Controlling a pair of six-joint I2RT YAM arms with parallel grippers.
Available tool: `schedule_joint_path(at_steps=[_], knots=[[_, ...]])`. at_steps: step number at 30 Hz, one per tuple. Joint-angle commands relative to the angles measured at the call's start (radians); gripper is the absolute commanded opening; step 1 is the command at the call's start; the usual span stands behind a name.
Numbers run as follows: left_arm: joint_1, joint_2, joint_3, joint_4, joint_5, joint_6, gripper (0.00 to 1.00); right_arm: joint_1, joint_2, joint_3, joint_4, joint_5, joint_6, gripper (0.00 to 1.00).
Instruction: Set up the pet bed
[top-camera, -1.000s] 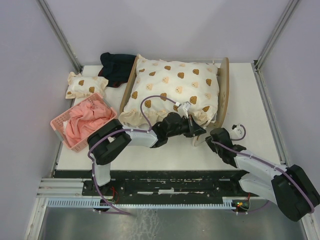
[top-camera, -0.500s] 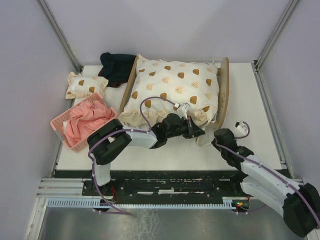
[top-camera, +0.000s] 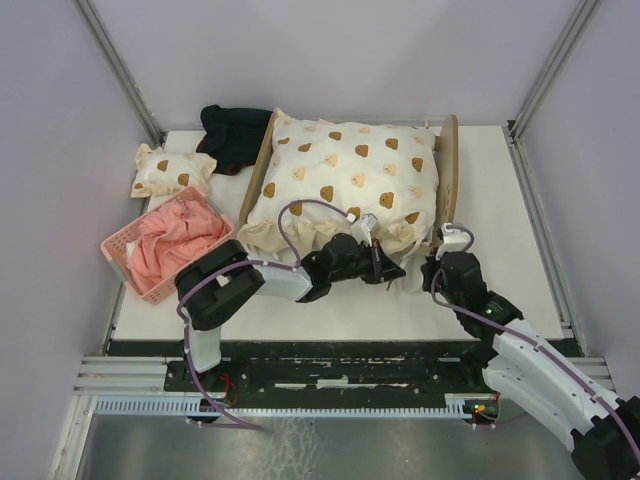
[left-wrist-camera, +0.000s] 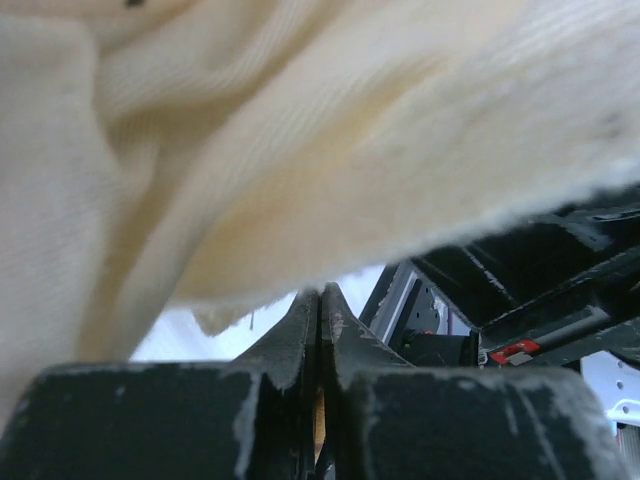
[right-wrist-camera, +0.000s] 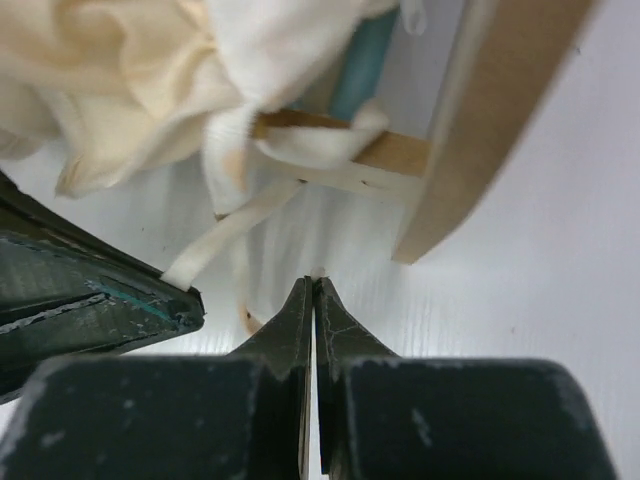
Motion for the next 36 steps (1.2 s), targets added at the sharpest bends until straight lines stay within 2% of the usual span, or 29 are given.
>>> schedule_joint_path(at_steps=[1,5,10,18,25,32,34,36], knots=[[-0.006,-0.022,-0.021,0.065,0.006,0.007,0.03,0.002,0.022,0.108,0.043,-0.078,-0.316,0.02],[-0.007,-0.024,-0.022,0.077,0.007,0.004,0.03,0.003,0.042,0.103,0.039,-0.059,-0.509,0.02],[-0.011,-0.033,-0.025,0.083,0.012,-0.003,0.03,0.002,0.014,0.026,0.172,-0.142,-0.672,0.02],[-0.015,-0.04,-0.042,0.103,0.011,-0.017,0.03,0.002,0.05,0.05,0.228,-0.17,-0.87,0.02],[-0.028,-0.048,-0.065,0.122,0.01,-0.033,0.03,0.002,0.101,0.002,0.363,-0.182,-0.934,0.02],[-0.033,-0.046,-0.062,0.113,-0.002,-0.029,0.03,0.003,0.119,0.007,0.397,-0.218,-1.009,0.02],[-0.032,-0.043,-0.059,0.112,-0.003,-0.028,0.03,0.002,0.125,0.027,0.372,-0.168,-0.935,0.02],[-0.032,-0.04,-0.057,0.111,-0.007,-0.021,0.03,0.002,0.127,0.078,0.242,-0.107,-0.773,0.02]])
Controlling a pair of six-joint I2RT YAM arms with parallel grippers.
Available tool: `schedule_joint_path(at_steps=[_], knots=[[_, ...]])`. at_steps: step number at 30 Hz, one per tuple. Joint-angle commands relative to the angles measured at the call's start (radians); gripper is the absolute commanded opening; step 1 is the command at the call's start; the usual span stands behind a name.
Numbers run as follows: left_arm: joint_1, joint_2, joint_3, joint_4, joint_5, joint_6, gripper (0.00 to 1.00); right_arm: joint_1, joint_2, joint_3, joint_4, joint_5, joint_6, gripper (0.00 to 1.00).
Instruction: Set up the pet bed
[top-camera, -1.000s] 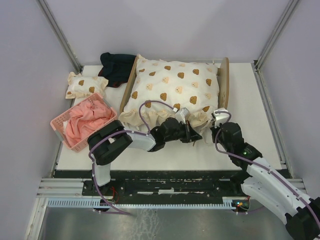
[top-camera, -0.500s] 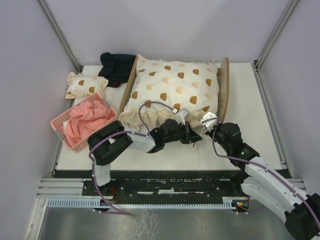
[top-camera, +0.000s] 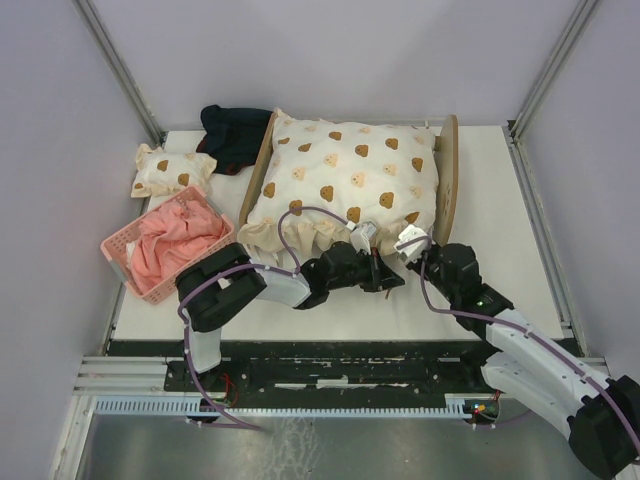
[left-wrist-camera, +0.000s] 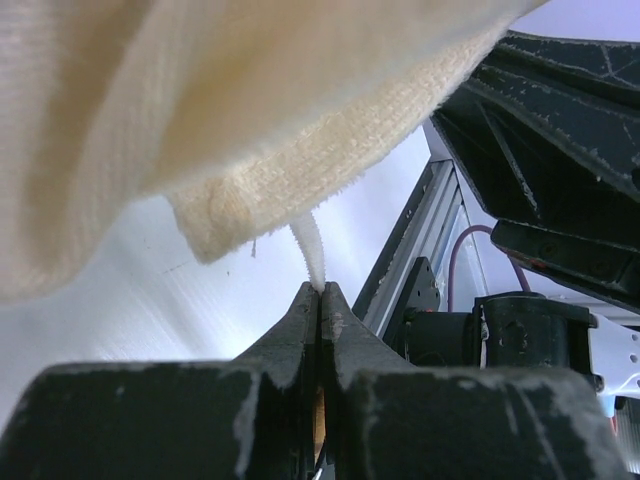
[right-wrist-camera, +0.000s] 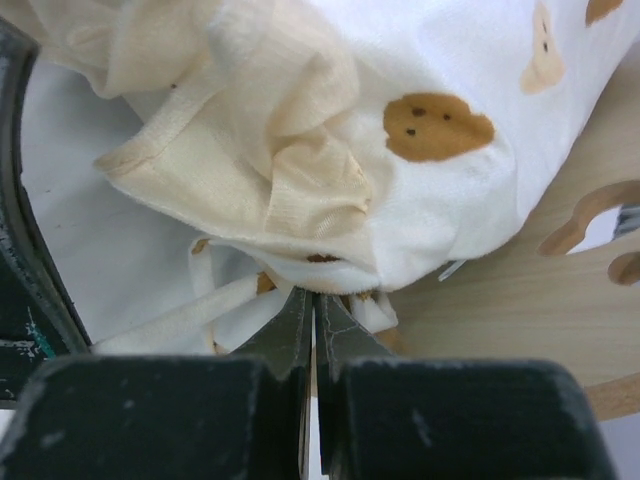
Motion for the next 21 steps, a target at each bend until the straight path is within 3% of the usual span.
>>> schedule_joint_path(at_steps=[1,5,9,13,18,21], knots=[[-0.003,-0.038,0.007,0.049,-0.014,-0.001,0.03,0.001,0.003,0.092,-0.116,0.112,0.27,0.02],[-0.003,-0.041,0.011,0.012,-0.062,0.039,0.03,0.002,-0.023,0.091,-0.246,0.116,0.552,0.02],[-0.002,-0.036,0.031,-0.042,-0.104,0.087,0.03,0.015,-0.126,-0.016,-0.088,-0.025,0.714,0.02],[0.005,-0.035,0.037,-0.067,-0.121,0.098,0.03,0.015,-0.141,-0.008,-0.159,0.067,0.991,0.02],[0.012,-0.039,0.057,-0.109,-0.139,0.128,0.03,0.018,-0.141,-0.091,-0.153,0.027,1.252,0.02],[0.017,-0.045,0.074,-0.141,-0.149,0.153,0.03,0.019,-0.18,-0.102,-0.273,0.165,1.364,0.02]])
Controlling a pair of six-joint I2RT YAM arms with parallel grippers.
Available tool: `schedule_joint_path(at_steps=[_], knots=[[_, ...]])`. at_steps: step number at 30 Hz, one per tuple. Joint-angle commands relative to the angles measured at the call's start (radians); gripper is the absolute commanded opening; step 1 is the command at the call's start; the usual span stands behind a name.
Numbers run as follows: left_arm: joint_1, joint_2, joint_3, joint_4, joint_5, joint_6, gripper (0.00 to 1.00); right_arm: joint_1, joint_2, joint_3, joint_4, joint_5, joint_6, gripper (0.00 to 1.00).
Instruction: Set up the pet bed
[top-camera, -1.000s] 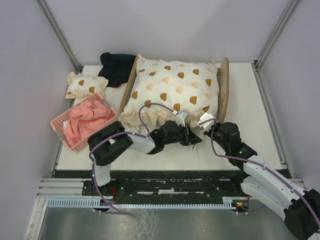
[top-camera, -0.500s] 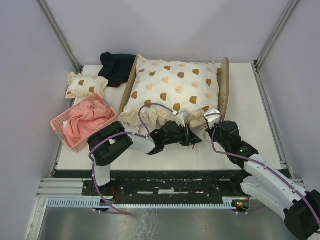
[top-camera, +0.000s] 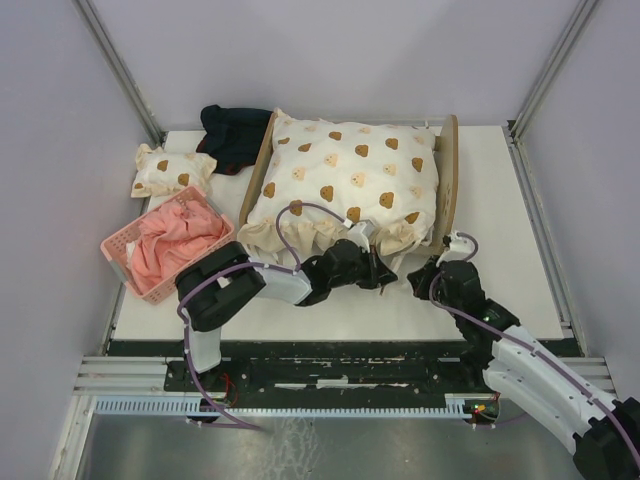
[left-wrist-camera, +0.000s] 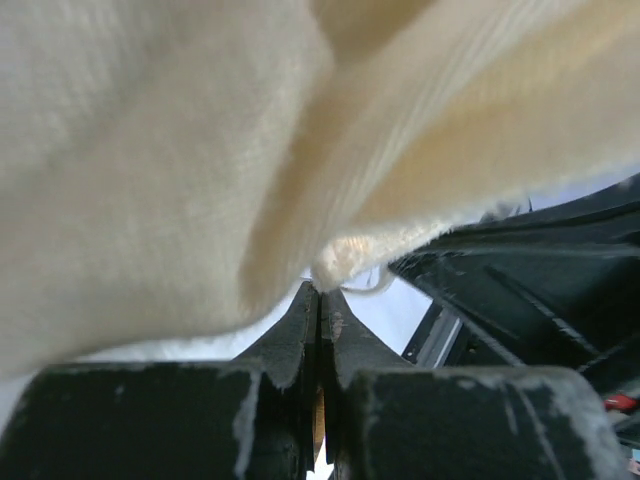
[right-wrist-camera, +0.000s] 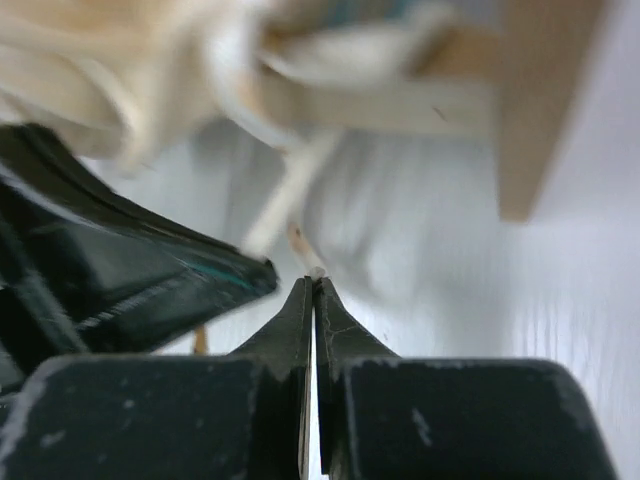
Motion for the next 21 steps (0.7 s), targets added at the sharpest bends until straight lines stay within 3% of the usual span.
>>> schedule_joint_path(at_steps=[1,3,5,6,7,8,11,15,21], knots=[[0.01,-0.047,0.052,-0.034,-0.036,0.088,0.03,0.007,-0.055,-0.003,-0.188,0.212,0.313,0.02],[0.009,-0.053,0.052,-0.044,-0.041,0.096,0.03,0.007,-0.075,0.039,-0.339,0.363,0.462,0.02],[0.01,-0.054,0.049,-0.045,-0.045,0.098,0.03,0.006,-0.078,0.056,-0.328,0.413,0.428,0.02],[0.01,-0.051,0.049,-0.043,-0.042,0.095,0.03,0.005,-0.064,0.066,-0.316,0.424,0.398,0.06],[0.01,-0.047,0.049,-0.04,-0.035,0.09,0.03,0.006,-0.042,0.086,-0.33,0.439,0.426,0.2],[0.01,-0.043,0.048,-0.036,-0.028,0.087,0.03,0.006,-0.013,0.112,-0.367,0.457,0.478,0.24],[0.01,-0.038,0.048,-0.029,-0.025,0.082,0.03,0.007,0.073,0.177,-0.492,0.465,0.651,0.23],[0.009,-0.023,0.062,-0.029,-0.017,0.087,0.03,0.007,0.173,0.254,-0.73,0.432,0.973,0.35],[0.032,-0.013,0.072,-0.038,0.001,0.101,0.03,0.006,0.236,0.264,-0.757,0.346,1.246,0.37]])
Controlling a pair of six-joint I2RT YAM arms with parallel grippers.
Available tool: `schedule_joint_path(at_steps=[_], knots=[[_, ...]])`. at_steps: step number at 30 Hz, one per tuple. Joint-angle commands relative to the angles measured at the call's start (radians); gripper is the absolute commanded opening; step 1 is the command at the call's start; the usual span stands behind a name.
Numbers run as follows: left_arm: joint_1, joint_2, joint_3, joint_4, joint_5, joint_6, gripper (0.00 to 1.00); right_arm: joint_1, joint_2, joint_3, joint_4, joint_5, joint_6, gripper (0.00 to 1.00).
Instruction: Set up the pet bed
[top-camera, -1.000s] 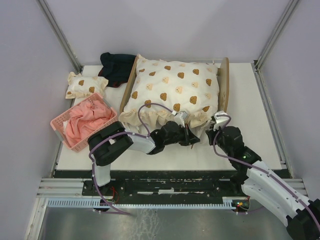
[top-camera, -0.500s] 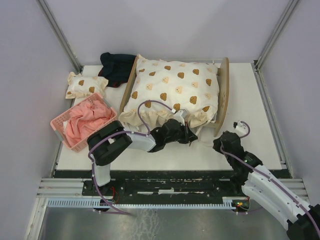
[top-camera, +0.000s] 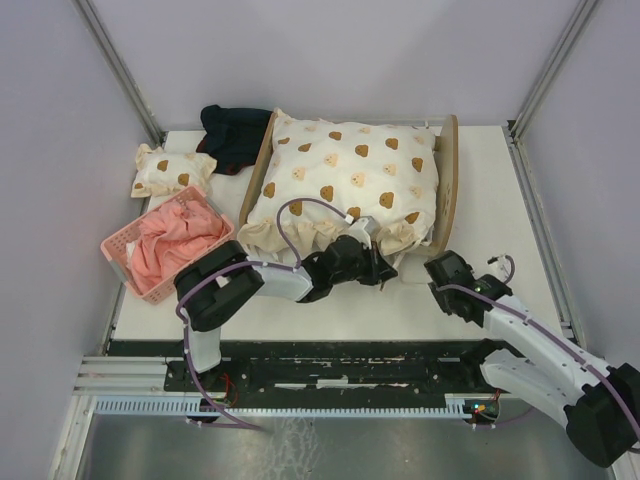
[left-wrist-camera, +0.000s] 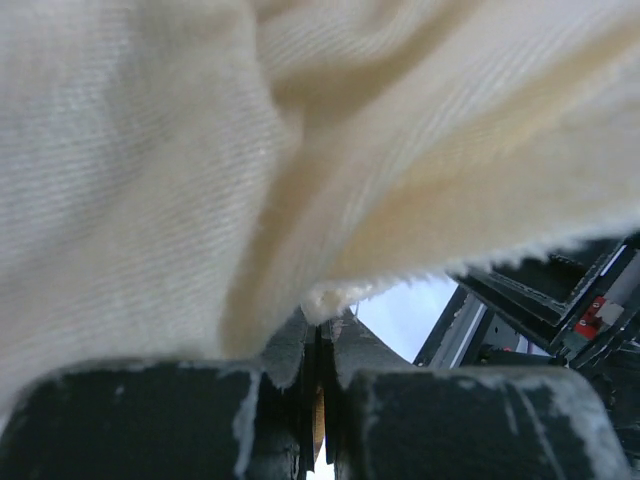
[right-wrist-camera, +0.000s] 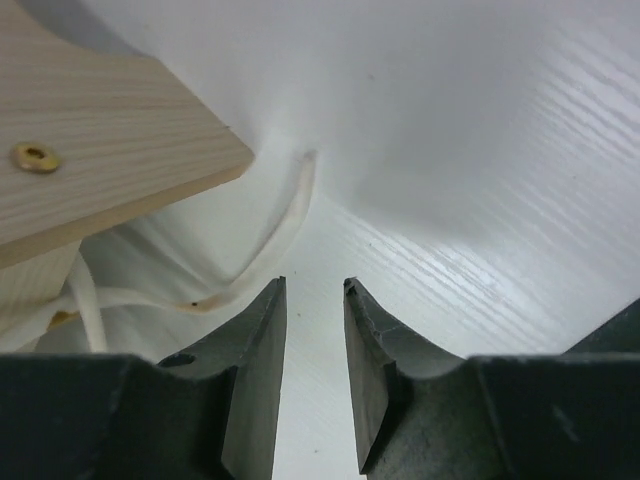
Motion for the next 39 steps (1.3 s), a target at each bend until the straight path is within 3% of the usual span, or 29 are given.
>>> schedule_joint_path(at_steps=[1,6,10,16,28,39], knots=[[0.034,-0.021,0.022,0.029,0.015,0.056,0.03,0.001,0.022,0.024,-0.072,-0.022,0.295,0.37],[0.078,-0.037,0.03,0.01,0.048,0.114,0.03,0.002,0.026,-0.027,0.056,-0.016,0.382,0.39],[0.104,-0.021,0.006,0.059,0.107,0.097,0.03,0.001,0.066,0.003,0.051,-0.004,0.447,0.41],[0.104,0.031,0.012,0.129,0.192,0.081,0.03,0.002,0.144,0.026,0.094,-0.107,0.52,0.43],[0.102,0.014,-0.032,0.155,0.115,0.109,0.03,0.002,0.263,0.045,0.155,-0.149,0.759,0.47],[0.088,-0.016,-0.055,0.158,0.083,0.115,0.03,0.002,0.389,0.097,0.11,-0.091,0.902,0.47]])
